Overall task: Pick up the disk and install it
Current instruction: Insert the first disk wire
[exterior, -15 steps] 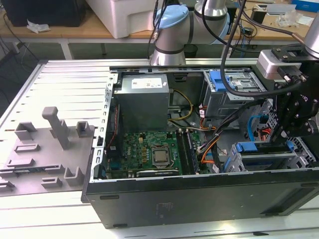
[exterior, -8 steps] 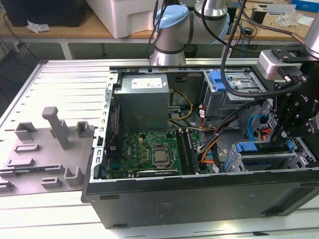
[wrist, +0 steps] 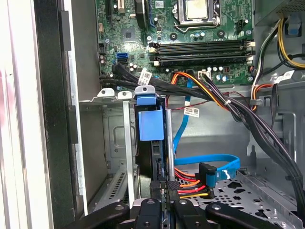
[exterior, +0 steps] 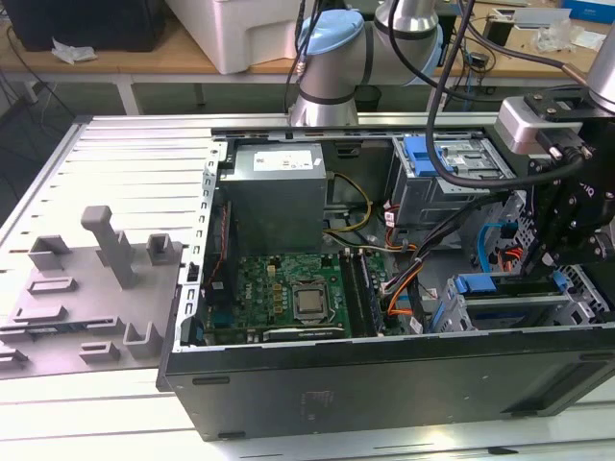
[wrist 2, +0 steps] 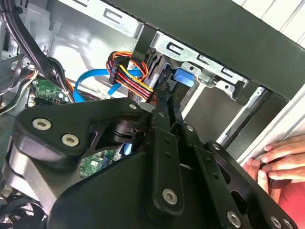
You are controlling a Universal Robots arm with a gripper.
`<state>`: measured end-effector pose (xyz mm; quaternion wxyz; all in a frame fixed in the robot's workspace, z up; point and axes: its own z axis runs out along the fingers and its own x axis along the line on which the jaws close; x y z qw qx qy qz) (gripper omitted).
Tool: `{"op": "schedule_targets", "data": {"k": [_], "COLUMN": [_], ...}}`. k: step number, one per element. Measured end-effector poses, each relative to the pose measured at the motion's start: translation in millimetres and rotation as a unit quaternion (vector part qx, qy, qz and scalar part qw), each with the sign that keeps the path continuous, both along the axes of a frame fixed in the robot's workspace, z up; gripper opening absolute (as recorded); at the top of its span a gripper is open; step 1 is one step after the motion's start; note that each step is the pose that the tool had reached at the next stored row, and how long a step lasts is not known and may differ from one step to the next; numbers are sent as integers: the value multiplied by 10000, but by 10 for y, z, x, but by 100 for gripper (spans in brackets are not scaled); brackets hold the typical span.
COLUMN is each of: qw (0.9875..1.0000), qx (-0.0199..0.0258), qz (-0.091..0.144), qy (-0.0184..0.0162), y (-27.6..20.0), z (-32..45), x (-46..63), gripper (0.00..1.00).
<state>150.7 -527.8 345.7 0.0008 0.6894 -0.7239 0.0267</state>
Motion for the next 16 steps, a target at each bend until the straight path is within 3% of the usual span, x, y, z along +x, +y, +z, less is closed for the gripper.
{"op": "schedule_targets", "data": {"k": [16], "qw": [10000], "qx": [0], "qz": [54], "qy": [0], "y": [-10], "z": [-22], "x": [-4], "gripper": [16]}}
